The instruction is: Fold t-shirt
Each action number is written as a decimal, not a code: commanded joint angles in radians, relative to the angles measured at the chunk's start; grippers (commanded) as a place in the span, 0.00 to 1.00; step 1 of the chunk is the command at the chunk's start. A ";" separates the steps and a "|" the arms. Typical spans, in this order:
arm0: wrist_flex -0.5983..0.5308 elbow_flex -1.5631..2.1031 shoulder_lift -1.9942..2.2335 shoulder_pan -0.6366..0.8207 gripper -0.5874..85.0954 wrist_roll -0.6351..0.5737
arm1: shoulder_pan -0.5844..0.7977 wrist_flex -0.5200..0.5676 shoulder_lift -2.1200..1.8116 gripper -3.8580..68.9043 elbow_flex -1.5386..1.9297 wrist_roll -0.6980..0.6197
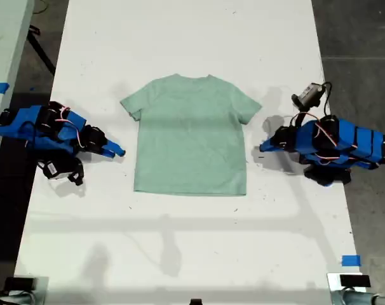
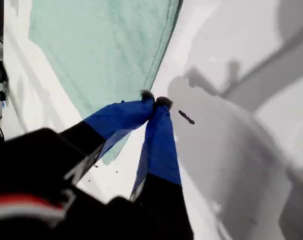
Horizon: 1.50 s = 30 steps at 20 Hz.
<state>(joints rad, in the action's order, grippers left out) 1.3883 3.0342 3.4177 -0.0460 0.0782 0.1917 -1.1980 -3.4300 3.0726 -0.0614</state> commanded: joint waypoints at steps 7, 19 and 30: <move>-0.005 -0.012 0.003 0.044 0.42 -0.006 | -0.066 0.072 -0.003 0.04 -0.078 0.153; -0.130 -0.133 0.002 0.195 0.01 0.017 | 0.012 0.075 0.314 0.07 -0.423 -0.023; 0.100 -0.891 -0.742 0.618 0.17 -0.357 | 0.365 -0.160 0.969 0.20 -1.123 -0.463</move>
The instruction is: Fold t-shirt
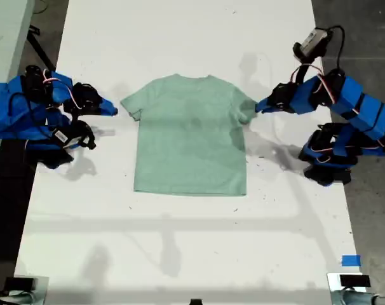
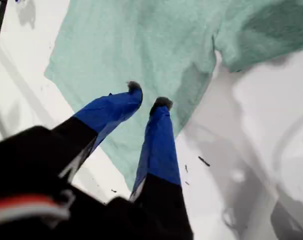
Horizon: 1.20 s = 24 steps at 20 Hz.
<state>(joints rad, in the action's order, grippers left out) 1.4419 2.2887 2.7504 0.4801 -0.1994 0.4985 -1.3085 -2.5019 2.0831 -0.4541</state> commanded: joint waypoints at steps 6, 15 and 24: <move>0.140 -0.430 -0.420 0.313 0.37 -0.350 | 0.183 -0.218 0.333 0.38 -0.436 -0.278; 0.091 -0.525 -0.799 0.443 0.44 -0.479 | 0.345 -0.195 0.506 0.47 -0.433 -0.410; -0.034 -0.486 -1.002 0.463 0.44 -0.476 | 0.426 0.209 0.607 0.48 -0.058 -0.462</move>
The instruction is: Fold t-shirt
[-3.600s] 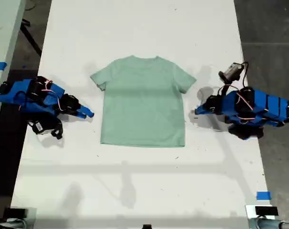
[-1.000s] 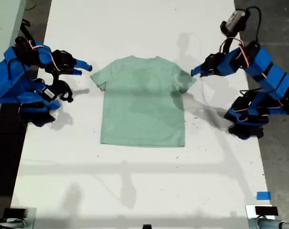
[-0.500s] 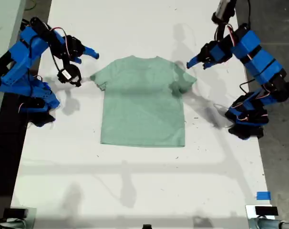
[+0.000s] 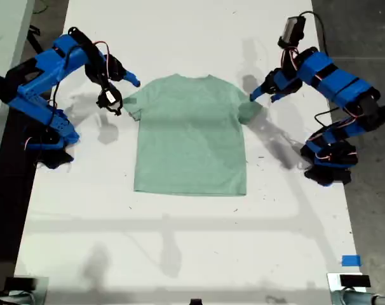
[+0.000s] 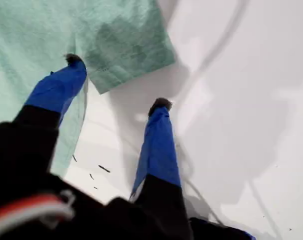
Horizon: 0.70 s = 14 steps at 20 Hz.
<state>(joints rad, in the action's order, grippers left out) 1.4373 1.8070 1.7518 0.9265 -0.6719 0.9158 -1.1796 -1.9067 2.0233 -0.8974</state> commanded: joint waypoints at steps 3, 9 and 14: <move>-0.060 -0.005 -0.046 0.026 0.44 -0.006 | 0.018 0.172 0.097 0.48 0.011 -0.043; -0.112 -0.003 -0.126 0.041 0.44 -0.009 | 0.040 0.295 0.298 0.47 -0.018 -0.081; -0.117 -0.006 -0.138 0.041 0.44 -0.011 | 0.057 0.262 0.426 0.05 -0.126 -0.069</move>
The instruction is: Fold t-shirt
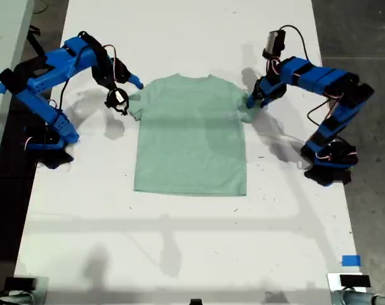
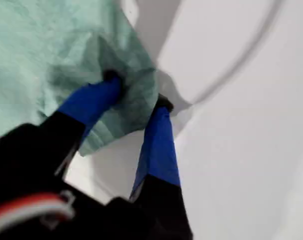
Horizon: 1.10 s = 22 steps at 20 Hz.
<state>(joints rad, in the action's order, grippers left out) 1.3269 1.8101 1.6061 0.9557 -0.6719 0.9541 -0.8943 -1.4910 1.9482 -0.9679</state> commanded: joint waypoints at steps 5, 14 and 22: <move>0.000 -0.009 0.008 0.005 0.43 -0.011 | -0.043 -0.167 0.012 0.05 -0.206 0.014; 0.003 -0.017 0.012 -0.006 0.43 -0.011 | -0.241 -0.440 -0.008 0.05 -0.712 0.103; 0.008 -0.021 0.020 -0.017 0.43 -0.011 | -0.399 -0.410 0.293 0.05 -1.054 0.216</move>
<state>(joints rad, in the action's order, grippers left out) 1.3300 1.8101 1.6061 0.9557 -0.6719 0.5844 -1.3407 -1.2241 0.9925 -0.7731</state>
